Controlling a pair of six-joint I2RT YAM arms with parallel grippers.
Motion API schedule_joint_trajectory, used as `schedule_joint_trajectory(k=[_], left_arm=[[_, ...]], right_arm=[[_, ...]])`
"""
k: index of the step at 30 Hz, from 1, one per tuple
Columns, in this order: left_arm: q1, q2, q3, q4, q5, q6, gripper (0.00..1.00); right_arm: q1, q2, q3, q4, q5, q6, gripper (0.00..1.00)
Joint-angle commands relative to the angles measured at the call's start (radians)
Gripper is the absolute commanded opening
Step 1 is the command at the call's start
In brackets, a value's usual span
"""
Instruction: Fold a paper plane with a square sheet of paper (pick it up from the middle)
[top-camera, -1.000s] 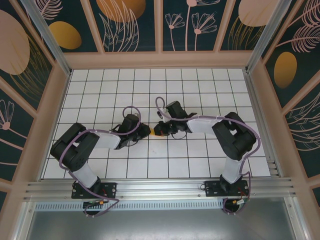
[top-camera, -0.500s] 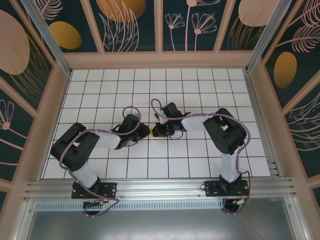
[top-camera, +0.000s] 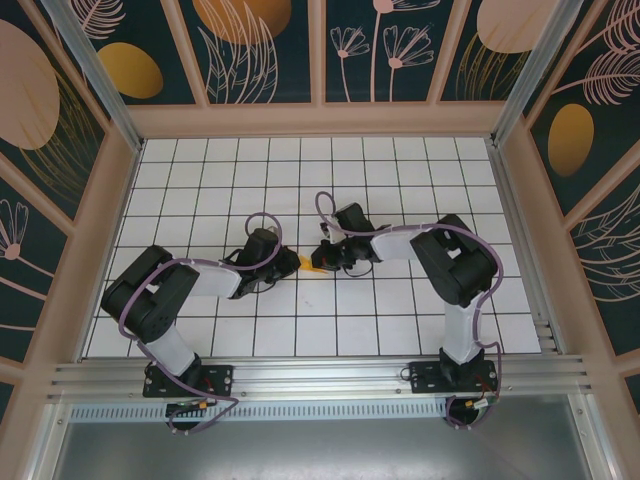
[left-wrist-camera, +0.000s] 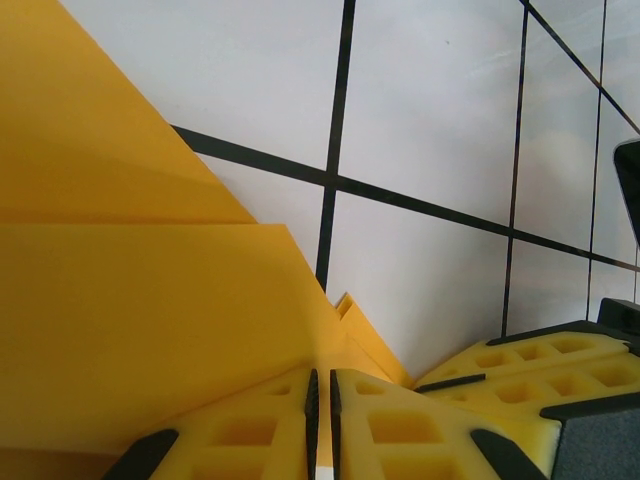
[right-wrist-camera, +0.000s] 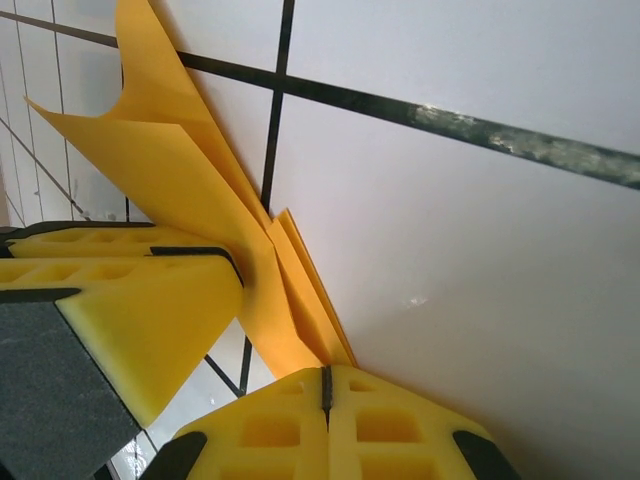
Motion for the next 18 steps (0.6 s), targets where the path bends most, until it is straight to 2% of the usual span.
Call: schedule_joint_trajectory(k=[1, 3, 7, 10, 18], left_arm=[[0.015, 0.069, -0.017, -0.065, -0.083, 0.033, 0.16], [0.014, 0.069, -0.016, -0.066, -0.082, 0.041, 0.16], [0.015, 0.055, -0.016, -0.053, -0.076, 0.072, 0.16], [0.014, 0.04, -0.014, -0.039, -0.053, 0.101, 0.17], [0.015, 0.007, 0.001, -0.022, -0.033, 0.128, 0.2]], right_arm=[[-0.023, -0.034, -0.057, -0.087, 0.069, -0.016, 0.0], [-0.023, -0.07, -0.066, -0.106, 0.093, -0.042, 0.0], [-0.021, -0.15, -0.088, -0.101, 0.119, -0.108, 0.1], [-0.02, -0.15, -0.084, -0.109, 0.135, -0.139, 0.14], [0.035, -0.083, -0.05, -0.124, 0.104, -0.137, 0.1]])
